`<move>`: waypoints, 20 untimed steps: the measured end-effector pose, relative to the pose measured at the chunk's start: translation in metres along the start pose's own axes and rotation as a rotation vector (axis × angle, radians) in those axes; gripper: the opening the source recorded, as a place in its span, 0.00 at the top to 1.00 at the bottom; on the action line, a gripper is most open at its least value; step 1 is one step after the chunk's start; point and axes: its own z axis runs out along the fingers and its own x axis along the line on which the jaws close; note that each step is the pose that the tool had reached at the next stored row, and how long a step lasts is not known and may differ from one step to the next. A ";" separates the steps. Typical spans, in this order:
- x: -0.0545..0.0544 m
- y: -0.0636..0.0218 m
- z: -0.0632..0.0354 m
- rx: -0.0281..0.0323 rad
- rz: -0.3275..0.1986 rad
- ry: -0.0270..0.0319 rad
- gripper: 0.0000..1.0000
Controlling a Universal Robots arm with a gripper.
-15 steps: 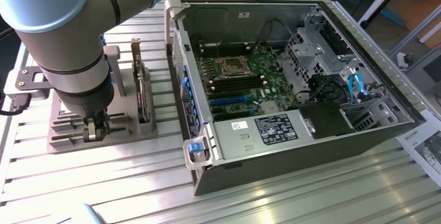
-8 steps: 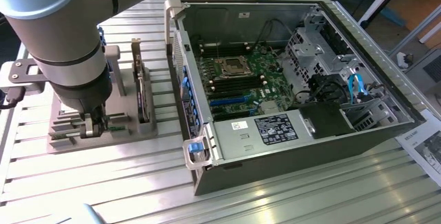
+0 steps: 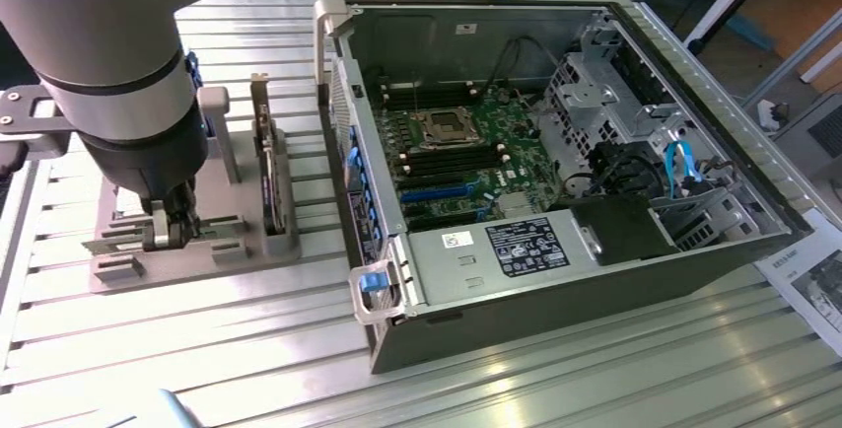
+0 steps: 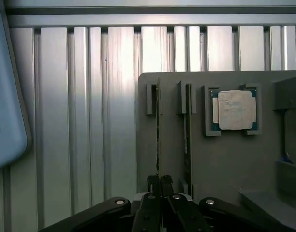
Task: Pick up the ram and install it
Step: 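Pick up the ram and move it above insertion slot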
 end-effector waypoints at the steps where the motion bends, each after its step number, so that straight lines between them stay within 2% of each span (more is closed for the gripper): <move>1: 0.000 0.0001 -0.0024 0.0000 0.000 0.0000 0.88; 11: -0.001 0.0014 -0.0390 0.0000 0.000 -0.0001 0.88; 15: -0.002 0.0021 -0.0601 0.0002 0.000 -0.0002 0.88; 20: -0.002 0.0030 -0.0912 0.0000 0.000 0.0000 0.88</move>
